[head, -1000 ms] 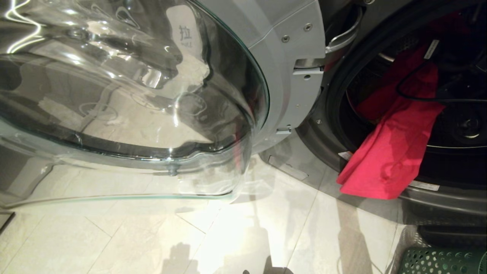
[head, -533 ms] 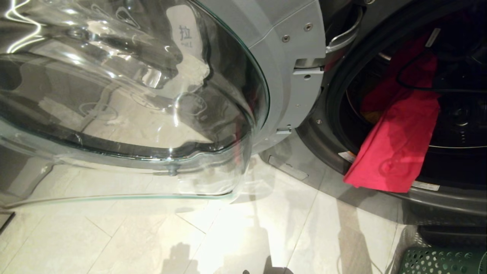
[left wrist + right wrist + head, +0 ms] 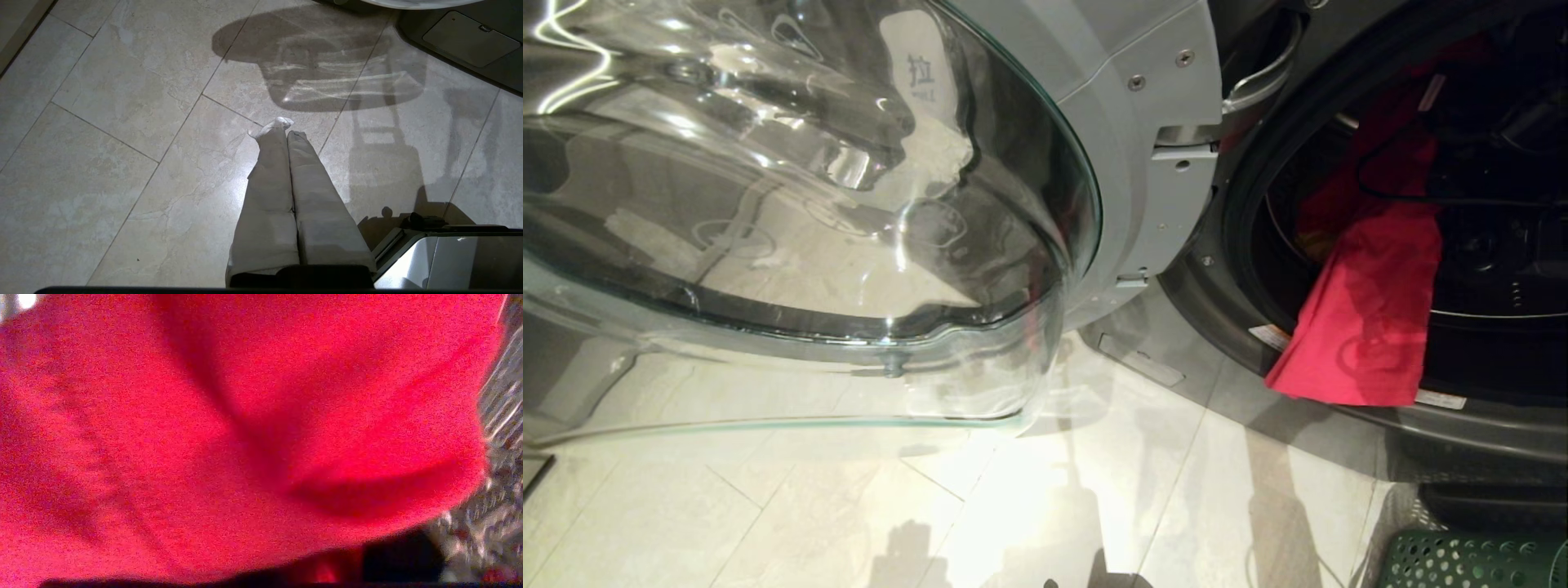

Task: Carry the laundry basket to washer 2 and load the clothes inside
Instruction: Place the clothes into the washing machine

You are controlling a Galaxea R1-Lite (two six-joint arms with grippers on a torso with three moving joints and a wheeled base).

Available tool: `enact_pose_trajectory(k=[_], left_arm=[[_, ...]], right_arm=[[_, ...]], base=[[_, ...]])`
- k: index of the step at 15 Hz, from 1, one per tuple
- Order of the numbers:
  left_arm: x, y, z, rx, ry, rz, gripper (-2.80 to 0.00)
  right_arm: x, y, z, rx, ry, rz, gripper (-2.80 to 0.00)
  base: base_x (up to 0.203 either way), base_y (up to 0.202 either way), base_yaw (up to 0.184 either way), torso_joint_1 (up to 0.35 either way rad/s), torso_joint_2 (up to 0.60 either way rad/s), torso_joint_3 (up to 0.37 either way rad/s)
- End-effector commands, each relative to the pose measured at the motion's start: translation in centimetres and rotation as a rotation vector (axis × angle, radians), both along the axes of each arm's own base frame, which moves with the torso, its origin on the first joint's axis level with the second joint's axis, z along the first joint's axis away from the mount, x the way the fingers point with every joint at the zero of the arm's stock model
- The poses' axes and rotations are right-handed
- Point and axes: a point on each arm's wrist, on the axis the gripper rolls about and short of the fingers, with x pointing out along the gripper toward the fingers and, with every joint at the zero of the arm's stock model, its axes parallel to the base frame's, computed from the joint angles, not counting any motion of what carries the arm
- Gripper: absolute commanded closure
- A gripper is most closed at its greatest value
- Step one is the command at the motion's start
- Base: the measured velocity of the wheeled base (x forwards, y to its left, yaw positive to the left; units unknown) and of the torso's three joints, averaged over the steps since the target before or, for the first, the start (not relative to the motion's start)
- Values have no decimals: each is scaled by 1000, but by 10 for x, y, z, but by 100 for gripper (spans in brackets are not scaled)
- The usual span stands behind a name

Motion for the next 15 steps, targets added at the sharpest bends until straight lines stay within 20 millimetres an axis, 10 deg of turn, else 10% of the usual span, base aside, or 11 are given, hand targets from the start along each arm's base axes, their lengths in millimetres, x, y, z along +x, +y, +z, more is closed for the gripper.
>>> enact_pose_trajectory(k=[1, 15], left_arm=[[0, 0, 0, 0, 0, -1, 0], [0, 0, 0, 0, 0, 0, 0]], right_arm=[[1, 0, -19, 3, 78, -1, -280], [-57, 8, -27, 123, 277, 112, -280]], base=[[0, 0, 0, 0, 0, 0], [0, 0, 0, 0, 0, 0]])
